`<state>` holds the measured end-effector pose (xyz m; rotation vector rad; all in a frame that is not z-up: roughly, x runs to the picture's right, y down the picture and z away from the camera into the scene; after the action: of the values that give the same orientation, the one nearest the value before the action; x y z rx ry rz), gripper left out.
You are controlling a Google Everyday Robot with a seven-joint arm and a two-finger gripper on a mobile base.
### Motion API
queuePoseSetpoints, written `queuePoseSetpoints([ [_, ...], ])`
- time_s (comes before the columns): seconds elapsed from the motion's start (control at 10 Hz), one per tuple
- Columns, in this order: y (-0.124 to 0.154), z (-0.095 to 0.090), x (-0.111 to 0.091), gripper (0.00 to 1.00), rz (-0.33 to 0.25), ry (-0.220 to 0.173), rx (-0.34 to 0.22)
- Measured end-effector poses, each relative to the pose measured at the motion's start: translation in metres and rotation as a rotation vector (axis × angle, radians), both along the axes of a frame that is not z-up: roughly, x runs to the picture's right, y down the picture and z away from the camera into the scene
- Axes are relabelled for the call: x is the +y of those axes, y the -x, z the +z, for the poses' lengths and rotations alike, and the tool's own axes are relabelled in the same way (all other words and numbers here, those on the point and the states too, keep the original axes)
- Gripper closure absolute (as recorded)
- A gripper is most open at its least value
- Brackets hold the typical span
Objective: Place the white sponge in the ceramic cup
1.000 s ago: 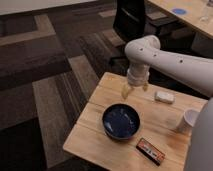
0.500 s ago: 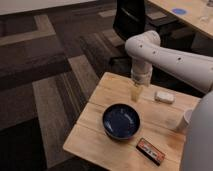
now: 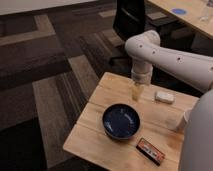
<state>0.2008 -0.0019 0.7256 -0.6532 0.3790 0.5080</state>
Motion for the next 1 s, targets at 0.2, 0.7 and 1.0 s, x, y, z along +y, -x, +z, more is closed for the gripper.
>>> queuePoseSetpoints([
  [0.2, -0.016, 0.021, -0.008, 0.35, -0.046, 0.015, -0.06],
  [0.7, -0.131, 0.066, -0.038, 0.35, -0.131, 0.017, -0.181],
  [1.0, -0.134, 0.068, -0.038, 0.35, -0.13, 0.014, -0.187],
])
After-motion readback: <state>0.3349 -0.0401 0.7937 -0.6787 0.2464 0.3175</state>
